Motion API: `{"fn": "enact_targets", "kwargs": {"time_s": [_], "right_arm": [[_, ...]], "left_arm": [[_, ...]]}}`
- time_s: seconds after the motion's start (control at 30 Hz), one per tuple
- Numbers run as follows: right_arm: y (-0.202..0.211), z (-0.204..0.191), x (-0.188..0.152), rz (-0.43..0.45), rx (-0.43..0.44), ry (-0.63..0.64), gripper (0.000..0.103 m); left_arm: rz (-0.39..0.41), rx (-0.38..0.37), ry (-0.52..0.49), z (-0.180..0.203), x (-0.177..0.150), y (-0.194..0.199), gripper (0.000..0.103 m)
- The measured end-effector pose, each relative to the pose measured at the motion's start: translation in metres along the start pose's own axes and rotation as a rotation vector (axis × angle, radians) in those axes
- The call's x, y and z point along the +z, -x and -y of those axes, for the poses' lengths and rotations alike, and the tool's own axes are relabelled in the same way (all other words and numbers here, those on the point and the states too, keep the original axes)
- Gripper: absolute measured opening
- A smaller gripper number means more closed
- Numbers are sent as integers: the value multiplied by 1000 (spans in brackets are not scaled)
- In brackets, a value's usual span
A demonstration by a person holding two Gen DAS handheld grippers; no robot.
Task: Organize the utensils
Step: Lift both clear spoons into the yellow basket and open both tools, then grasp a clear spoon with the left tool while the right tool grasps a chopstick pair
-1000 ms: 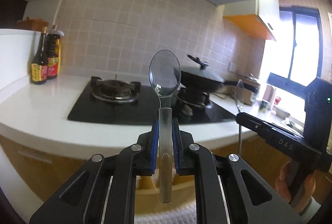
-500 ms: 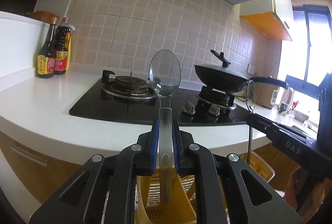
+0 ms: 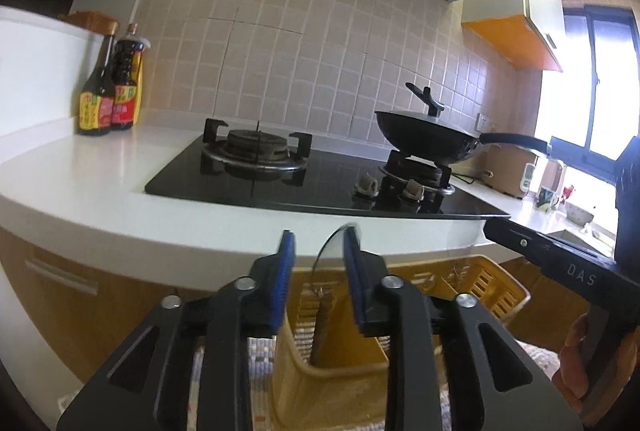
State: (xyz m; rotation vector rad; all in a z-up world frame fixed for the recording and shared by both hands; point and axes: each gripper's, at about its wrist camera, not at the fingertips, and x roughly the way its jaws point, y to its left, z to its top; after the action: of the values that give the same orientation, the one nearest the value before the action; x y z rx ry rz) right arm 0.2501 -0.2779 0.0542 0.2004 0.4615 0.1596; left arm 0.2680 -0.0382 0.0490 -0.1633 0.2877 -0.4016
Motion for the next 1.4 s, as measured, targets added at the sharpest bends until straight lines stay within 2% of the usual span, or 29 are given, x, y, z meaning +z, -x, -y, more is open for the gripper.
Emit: {"fn": "enact_targets", "kwargs": {"time_s": [0.17,0.3,0.43,0.57,0.7,0.9,1.03,1.17,1.3,1.4], "right_arm": [[21,-4,-4,-32,23,2,14],[45,-7,-8,-62,57,-24,27],[67,-11,-14,-105,60,-47,28],[78,-12,-25,-211,40,-69,28],[78,-11,-45,-351,17,-90,28],[63,-7,-83,-582,11,-138,28],[49,-4,-115,-719,4,-153,28],[41,0,-141,-808,12,-192,27],[37,1,-150,-837,11,-205,27],[33,-3,-153,-852,-1,-189,27]], "left_arm": [[-15,-23,31,-3,3,25,36],[-48,-54,54,-1,6,53,39],[-96,-79,76,3,6,73,43],[-193,-78,78,10,-2,86,44],[-333,-53,86,15,-23,93,44],[-598,-6,169,8,-69,80,44],[-723,24,224,2,-97,61,44],[-786,45,274,1,-112,42,44],[-811,101,242,9,-118,28,42],[-828,125,221,16,-121,17,37]]}}
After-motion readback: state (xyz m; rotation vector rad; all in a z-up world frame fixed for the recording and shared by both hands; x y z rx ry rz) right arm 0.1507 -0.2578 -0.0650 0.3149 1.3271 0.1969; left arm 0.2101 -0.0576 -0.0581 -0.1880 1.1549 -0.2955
